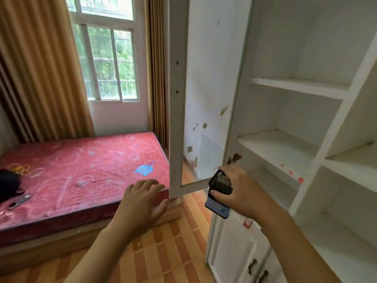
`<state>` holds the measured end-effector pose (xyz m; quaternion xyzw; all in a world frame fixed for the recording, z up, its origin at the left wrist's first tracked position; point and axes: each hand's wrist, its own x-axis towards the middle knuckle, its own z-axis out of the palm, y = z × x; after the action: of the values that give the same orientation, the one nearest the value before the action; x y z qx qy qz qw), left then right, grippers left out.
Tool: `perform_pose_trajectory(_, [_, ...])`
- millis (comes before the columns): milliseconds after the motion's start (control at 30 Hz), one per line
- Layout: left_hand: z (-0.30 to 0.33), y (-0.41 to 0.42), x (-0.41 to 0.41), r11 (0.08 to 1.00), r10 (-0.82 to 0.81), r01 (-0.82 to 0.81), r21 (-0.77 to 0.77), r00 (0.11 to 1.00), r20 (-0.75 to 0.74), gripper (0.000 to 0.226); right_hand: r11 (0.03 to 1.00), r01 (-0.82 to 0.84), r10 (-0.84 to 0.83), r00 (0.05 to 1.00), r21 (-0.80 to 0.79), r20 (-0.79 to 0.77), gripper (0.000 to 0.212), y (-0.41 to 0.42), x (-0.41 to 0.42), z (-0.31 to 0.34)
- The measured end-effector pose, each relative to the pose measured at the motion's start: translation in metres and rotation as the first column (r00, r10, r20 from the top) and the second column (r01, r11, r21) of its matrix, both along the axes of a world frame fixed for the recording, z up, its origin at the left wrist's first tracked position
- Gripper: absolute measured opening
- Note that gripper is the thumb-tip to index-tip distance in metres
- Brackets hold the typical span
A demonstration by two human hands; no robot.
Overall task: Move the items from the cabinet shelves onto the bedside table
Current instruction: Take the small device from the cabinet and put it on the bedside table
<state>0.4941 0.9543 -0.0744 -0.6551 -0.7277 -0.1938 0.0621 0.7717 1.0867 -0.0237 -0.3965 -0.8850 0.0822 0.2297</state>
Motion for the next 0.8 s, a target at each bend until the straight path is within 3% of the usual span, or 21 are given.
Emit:
perform_pose_trajectory(200, [-0.013,-0.096,-0.073,0.98,0.196,-0.197,-0.041,0.98,-0.013,0.065,0.981,-0.19,0.191,0.981,-0.034,0.034,0.071,-0.045,-0.105,-0.014])
perform_pose_trajectory(467, [-0.025,-0.264,-0.205,0.877,0.478,-0.479,-0.04,0.878,-0.033,0.064,0.907,-0.419,0.42,0.905,-0.04,0.059,0.082,-0.145,-0.286,-0.029])
perform_pose_trajectory(800, [-0.032,-0.465,-0.35,0.74,0.672,-0.672,-0.016,0.741,-0.027,0.059,0.787,-0.607,0.613,0.79,-0.11,0.026,0.084,-0.303,-0.485,-0.058])
